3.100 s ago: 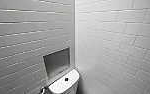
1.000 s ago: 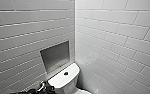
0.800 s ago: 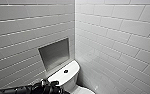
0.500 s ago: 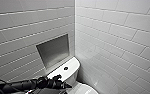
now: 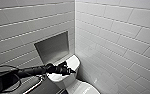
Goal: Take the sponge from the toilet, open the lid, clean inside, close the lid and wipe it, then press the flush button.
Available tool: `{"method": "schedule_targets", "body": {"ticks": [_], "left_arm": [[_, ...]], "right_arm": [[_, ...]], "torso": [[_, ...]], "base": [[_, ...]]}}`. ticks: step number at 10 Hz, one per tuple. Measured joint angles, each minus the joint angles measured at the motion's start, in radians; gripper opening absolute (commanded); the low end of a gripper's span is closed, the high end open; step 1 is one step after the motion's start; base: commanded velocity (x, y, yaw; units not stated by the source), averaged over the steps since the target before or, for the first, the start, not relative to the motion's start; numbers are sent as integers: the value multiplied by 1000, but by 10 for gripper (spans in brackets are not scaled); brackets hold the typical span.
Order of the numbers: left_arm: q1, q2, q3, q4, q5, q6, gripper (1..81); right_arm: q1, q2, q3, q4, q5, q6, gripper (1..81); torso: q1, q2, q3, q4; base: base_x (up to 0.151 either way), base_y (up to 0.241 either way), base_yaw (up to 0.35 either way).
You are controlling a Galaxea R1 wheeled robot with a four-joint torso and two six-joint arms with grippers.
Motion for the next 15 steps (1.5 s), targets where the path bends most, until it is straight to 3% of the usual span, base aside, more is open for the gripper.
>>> {"method": "schedule_targets", "body": {"ticks": [3, 9, 10, 15], "left_arm": [[-5, 46, -128, -1, 48, -36, 811], [-72, 121, -346, -1, 62, -44, 811], [-81, 126, -367, 0, 67, -44, 10], [-86, 166, -476, 7, 69, -45, 10]], "right_arm": [[0, 8, 0, 0, 2, 8, 10], [8, 11, -2, 1, 2, 9, 10], [8, 11, -3, 4, 2, 9, 10], [8, 11, -3, 6, 2, 9, 10]], "torso": [[0, 0, 0, 0], [1, 0, -1, 0], [1, 0, -1, 0], [1, 0, -2, 0]], "base": [[0, 0, 0], [0, 0, 0], [0, 0, 0], [0, 0, 0]]}}
